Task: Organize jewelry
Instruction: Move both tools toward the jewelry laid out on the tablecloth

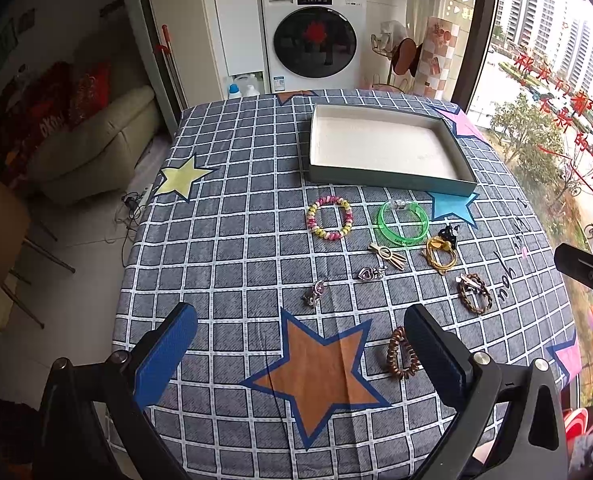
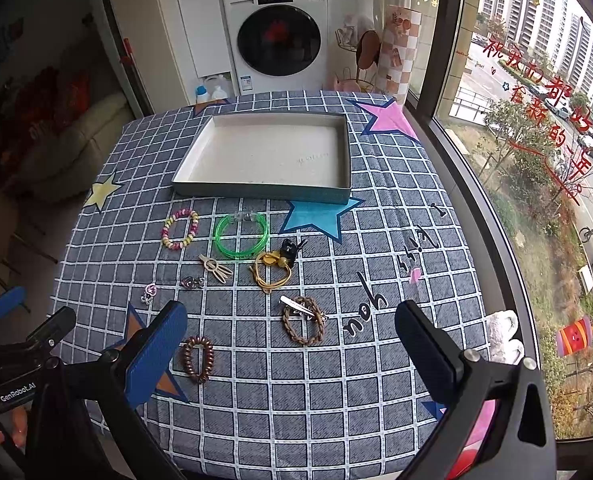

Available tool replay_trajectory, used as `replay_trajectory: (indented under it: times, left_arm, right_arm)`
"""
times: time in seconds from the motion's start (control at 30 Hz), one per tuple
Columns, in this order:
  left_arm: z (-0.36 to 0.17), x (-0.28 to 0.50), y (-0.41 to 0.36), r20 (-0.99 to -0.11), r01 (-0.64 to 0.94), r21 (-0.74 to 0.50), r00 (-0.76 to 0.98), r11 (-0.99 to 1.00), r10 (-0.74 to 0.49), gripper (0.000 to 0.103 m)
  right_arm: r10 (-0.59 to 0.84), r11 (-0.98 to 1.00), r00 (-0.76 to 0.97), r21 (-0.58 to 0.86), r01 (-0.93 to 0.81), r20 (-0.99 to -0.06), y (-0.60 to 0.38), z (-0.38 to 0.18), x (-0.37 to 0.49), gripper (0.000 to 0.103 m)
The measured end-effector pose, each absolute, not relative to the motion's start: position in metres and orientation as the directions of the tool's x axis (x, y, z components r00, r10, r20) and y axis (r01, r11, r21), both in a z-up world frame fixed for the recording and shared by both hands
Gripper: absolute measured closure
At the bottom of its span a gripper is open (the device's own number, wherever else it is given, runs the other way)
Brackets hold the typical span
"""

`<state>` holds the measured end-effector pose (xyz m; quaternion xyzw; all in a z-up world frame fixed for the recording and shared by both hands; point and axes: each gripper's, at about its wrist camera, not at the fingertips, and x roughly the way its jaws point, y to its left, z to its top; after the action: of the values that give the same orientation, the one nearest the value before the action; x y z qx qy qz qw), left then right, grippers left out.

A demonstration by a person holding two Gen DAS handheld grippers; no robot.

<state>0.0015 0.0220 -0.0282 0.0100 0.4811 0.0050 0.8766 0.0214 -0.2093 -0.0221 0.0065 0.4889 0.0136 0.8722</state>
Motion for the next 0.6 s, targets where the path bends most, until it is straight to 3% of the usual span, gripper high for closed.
replay_trajectory:
  times: [0.6]
  left_arm:
    - [-0.0355,0.0033,0.0242,-0.856,-0.007,0.019,0.517,1.0,0.02,0.0]
  right_arm:
    - [0.036,0.999,0.494,0.029,-0.022,-0.869,-0.2071,-0.0282,0.0241,0.0]
